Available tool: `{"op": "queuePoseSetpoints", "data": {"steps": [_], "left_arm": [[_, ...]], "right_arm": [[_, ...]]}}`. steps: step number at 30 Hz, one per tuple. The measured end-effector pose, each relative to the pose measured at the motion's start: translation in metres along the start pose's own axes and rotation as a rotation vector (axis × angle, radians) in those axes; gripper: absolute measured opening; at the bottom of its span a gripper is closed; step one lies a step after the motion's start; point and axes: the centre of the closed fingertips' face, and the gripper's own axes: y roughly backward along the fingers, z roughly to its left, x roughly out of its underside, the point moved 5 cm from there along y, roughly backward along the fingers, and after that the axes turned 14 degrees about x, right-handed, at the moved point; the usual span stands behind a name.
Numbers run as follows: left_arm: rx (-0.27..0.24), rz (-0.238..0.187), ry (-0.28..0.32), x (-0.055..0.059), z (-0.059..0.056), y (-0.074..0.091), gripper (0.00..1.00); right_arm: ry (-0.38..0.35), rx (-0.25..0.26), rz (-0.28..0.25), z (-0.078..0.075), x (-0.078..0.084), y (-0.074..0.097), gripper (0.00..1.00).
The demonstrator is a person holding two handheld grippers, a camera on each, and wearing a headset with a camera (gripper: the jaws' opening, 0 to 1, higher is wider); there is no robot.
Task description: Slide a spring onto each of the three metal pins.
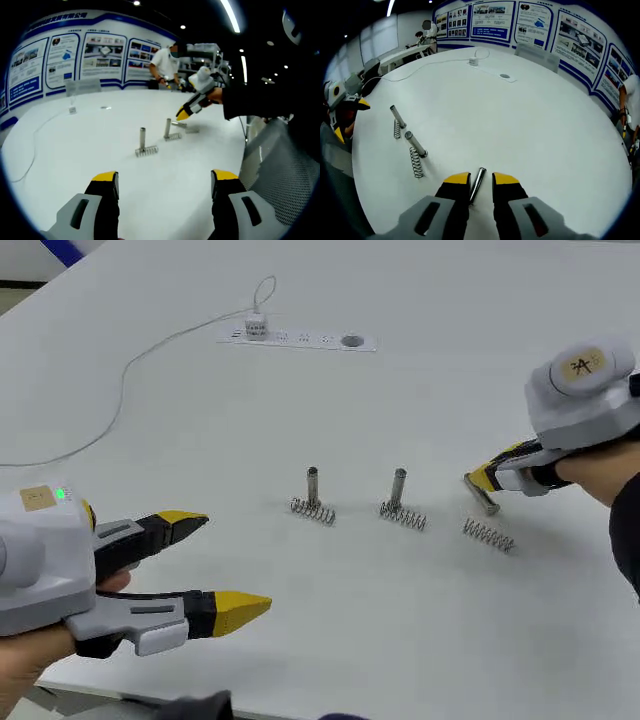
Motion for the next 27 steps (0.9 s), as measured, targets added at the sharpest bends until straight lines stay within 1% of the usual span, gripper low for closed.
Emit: {"op": "queuePoseSetpoints", "data": {"steps": [6,12,18,20,27], "left_arm": [[-0.001,0.002,0.001,0.0,0.0,0.0,0.76],[-0.001,0.001,0.003,0.001,0.0,0.0,0.76],[0.0,-0.002,0.006,0.001,0.0,0.0,0.76],[0.001,-0.002,0.006,0.001,0.0,0.0,0.76],[0.003,-0.003,0.008,0.002,0.0,-0.001,0.76]], "right_arm": [[-0.005,0.02,0.056,0.0,0.0,-0.011,0.15],[-0.023,0.025,0.096,0.001,0.001,-0.018,0.13],[-0.027,0.031,0.127,0.002,0.004,-0.02,0.1],[-0.029,0.028,0.128,0.002,0.004,-0.02,0.1],[-0.002,0.019,0.146,0.002,0.004,-0.021,0.1]]}}
